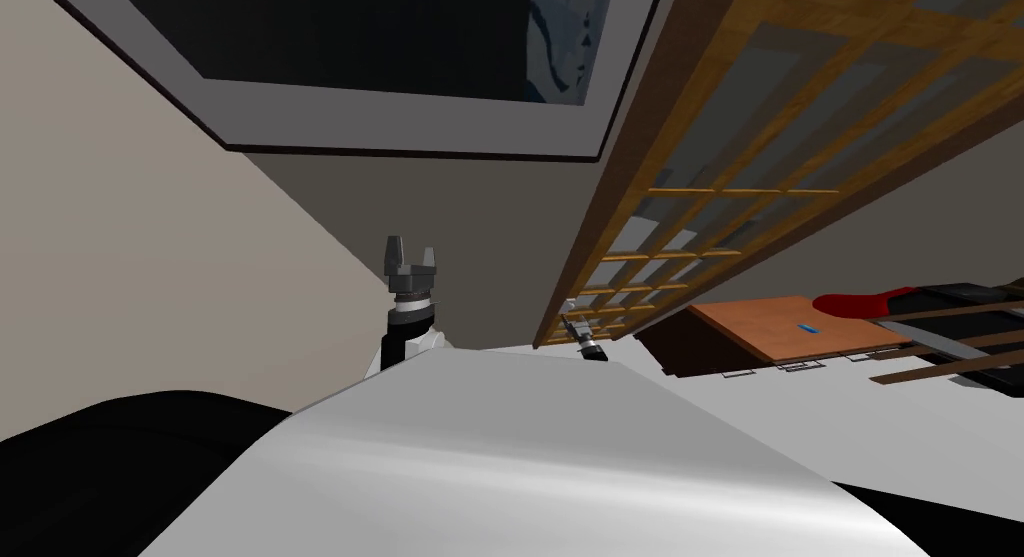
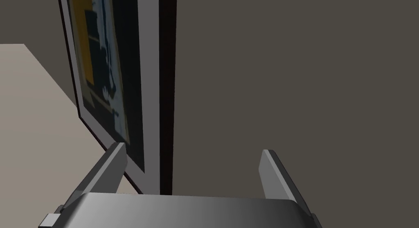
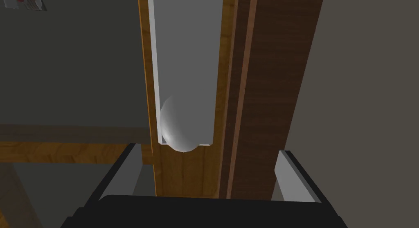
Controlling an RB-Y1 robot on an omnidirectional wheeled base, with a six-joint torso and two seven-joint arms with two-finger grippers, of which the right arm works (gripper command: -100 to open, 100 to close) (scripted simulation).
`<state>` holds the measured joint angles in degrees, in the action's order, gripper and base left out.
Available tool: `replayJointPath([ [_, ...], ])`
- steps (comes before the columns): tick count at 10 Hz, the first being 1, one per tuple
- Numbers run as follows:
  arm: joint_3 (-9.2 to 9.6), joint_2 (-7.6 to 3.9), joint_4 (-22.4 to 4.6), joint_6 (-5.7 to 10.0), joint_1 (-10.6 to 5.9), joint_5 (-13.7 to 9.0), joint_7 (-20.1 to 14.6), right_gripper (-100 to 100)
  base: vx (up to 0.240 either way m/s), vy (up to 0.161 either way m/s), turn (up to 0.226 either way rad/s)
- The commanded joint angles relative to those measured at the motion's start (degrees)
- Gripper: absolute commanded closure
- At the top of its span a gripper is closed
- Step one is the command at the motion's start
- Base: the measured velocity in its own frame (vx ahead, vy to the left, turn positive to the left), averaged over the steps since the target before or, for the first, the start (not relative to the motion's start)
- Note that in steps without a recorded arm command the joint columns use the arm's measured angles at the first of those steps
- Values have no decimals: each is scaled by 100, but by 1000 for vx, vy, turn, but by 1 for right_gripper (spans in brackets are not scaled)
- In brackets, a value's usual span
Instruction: Pull the door open
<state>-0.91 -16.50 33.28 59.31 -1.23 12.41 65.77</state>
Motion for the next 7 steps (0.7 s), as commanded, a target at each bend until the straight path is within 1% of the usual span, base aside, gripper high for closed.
replayJointPath([
  [1, -25, -59, -8, 12, 13, -20, -47, -100, 196, 37, -11],
  [3, -49, -97, -65, 60, 9, -38, -65, -100, 173, 28, -49],
  [4, -23, -79, -12, 37, 61, -21, -70, -100, 42, 15, -33],
  [5, -23, -79, -12, 37, 61, -21, -70, 100, -26, -2, 20],
  [7, -23, -79, -12, 37, 61, -21, -70, 100, -10, -18, -2],
])
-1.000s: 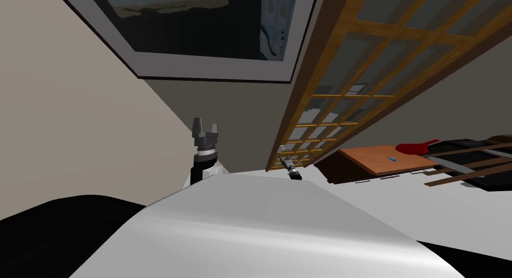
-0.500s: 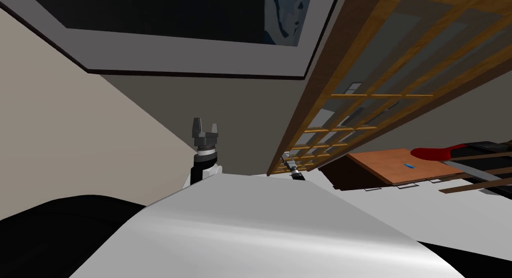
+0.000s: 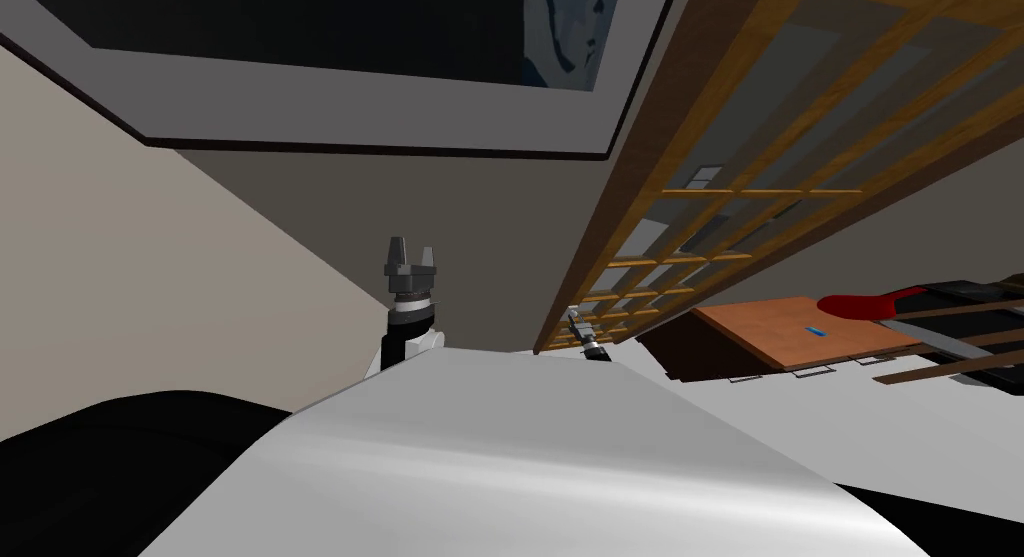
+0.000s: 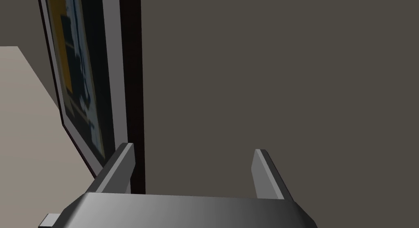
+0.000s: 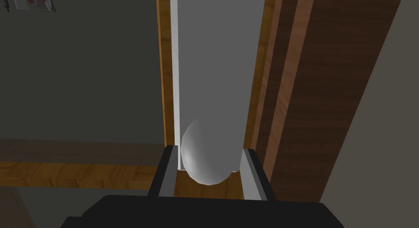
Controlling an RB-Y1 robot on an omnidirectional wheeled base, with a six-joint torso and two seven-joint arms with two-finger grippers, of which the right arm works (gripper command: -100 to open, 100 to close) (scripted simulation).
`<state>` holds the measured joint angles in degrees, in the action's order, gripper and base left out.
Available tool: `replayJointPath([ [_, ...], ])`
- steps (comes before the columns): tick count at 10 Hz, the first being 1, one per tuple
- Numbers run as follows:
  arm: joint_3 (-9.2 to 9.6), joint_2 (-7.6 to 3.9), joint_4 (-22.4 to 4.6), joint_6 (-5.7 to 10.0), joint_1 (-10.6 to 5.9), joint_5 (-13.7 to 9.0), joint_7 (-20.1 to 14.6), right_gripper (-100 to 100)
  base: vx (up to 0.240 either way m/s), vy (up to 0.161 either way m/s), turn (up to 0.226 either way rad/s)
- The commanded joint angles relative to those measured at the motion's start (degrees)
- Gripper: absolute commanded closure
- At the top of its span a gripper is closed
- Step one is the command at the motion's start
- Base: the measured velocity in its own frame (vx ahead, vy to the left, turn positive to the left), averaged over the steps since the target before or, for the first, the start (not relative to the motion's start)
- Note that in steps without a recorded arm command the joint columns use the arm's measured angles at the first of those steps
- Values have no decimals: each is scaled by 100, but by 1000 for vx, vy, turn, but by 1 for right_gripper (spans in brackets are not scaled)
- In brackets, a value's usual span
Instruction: Pull the door open
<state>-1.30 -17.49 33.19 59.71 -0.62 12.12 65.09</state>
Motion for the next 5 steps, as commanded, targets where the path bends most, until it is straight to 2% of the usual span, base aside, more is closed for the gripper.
replayJointPath([
  [1, 17, 20, -2, -2, 0, 8, -1, 100, 0, 0, 0],
  [3, 17, 20, -2, -2, 0, 8, -1, 100, 0, 0, 0],
  [5, 11, -1, 2, -14, -3, -58, -259, 100, -34, -17, 50],
])
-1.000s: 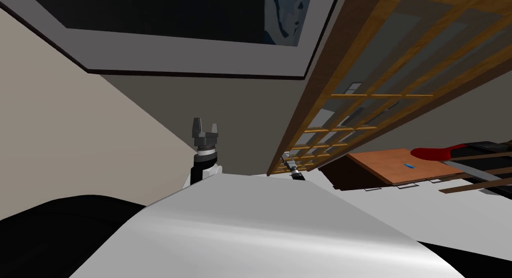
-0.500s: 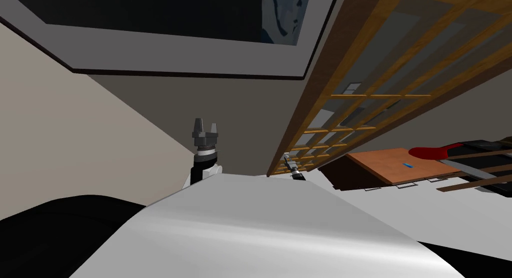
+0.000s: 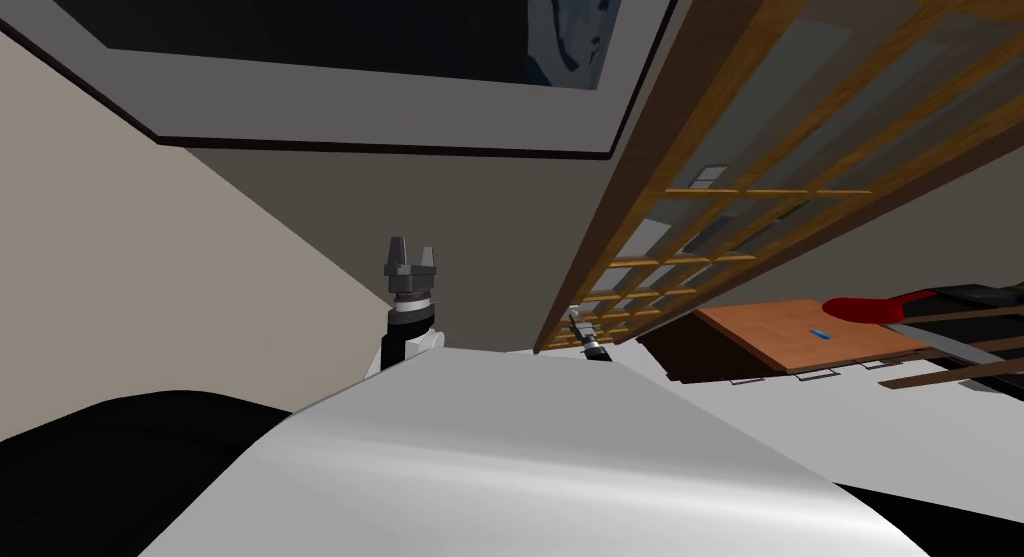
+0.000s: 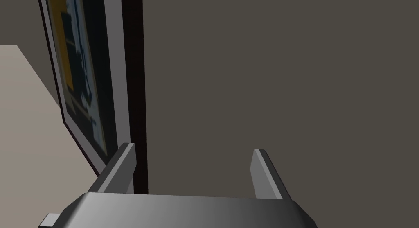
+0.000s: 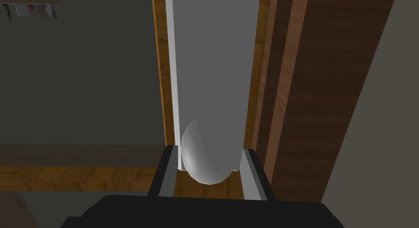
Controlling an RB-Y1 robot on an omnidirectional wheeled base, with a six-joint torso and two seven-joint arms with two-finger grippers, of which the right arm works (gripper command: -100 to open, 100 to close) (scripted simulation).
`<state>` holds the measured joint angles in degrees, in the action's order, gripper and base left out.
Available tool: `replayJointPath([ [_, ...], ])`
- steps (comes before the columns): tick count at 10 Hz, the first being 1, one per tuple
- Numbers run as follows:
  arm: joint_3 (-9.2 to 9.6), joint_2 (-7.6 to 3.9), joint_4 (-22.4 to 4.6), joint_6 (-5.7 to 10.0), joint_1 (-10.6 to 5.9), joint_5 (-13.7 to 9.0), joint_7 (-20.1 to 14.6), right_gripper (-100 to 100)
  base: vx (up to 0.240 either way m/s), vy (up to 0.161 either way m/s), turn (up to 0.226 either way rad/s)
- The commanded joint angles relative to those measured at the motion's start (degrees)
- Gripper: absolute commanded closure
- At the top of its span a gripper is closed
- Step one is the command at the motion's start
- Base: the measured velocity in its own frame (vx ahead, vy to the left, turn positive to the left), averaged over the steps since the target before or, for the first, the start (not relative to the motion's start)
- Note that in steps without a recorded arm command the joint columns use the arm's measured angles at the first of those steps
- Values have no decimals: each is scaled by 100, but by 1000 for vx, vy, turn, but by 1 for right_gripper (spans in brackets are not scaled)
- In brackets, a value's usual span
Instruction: Pull the door open
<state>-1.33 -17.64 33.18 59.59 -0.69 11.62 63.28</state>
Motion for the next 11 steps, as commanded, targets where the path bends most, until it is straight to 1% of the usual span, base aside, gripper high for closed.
replayJointPath([
  [1, 25, 14, 5, -10, 2, -54, -284, 100, -57, -15, 71],
  [6, 66, 15, 14, -44, -5, -241, -1073, 100, -59, -17, 64],
  [7, 66, 15, 14, -44, -5, -241, -1119, 100, -36, -18, 37],
  [9, 88, 16, 19, -62, -9, -341, -1477, 100, -39, -16, 67],
  [10, 88, 16, 19, -62, -9, -341, -1540, 100, -33, -16, 33],
  [11, 99, 16, 22, -71, -11, -391, -1751, 100, -33, -12, 45],
])
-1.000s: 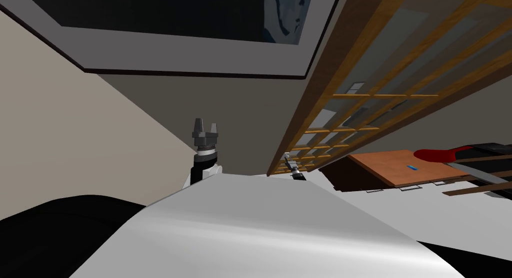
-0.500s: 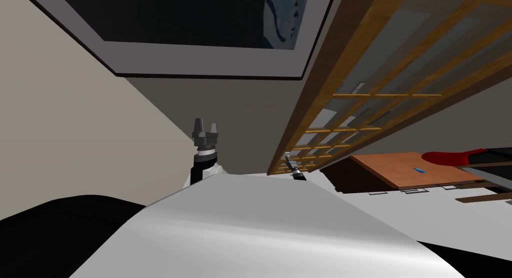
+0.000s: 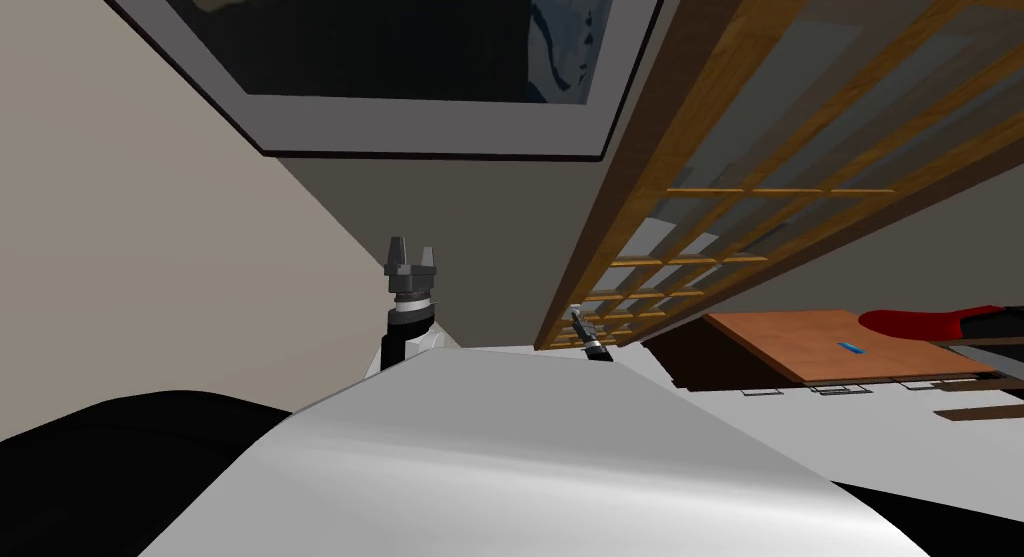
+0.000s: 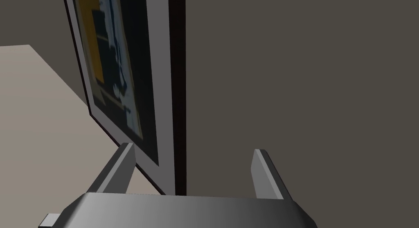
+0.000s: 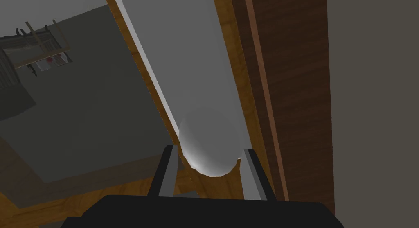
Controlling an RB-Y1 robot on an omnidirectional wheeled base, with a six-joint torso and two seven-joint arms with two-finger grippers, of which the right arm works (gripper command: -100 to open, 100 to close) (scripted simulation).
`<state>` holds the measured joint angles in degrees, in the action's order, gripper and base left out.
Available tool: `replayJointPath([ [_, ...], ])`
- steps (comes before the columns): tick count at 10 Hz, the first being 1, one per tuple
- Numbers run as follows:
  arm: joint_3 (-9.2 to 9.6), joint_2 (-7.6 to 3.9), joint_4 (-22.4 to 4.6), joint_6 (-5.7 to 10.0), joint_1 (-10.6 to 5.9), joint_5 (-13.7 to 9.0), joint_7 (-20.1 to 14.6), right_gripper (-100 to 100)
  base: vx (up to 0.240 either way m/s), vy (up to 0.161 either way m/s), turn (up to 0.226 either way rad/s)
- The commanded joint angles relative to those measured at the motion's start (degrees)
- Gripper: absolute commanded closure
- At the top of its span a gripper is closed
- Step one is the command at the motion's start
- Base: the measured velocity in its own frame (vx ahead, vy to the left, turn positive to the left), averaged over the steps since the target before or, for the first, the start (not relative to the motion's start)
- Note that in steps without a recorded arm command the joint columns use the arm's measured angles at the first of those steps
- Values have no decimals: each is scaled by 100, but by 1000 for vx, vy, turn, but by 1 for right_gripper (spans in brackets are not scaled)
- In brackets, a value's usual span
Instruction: Pull the door open
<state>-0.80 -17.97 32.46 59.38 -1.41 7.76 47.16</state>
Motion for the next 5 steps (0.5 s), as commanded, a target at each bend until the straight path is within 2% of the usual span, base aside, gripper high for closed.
replayJointPath([
  [1, 57, 50, 97, -60, 58, -58, -286, 100, -47, -19, 86],
  [3, 71, 50, 100, -71, 56, -120, -554, 100, -38, -17, 44],
  [4, 71, 50, 100, -71, 56, -120, -583, 100, -33, -17, 31],
  [5, 85, 50, 103, -83, 53, -183, -801, 100, -45, -24, 74],
])
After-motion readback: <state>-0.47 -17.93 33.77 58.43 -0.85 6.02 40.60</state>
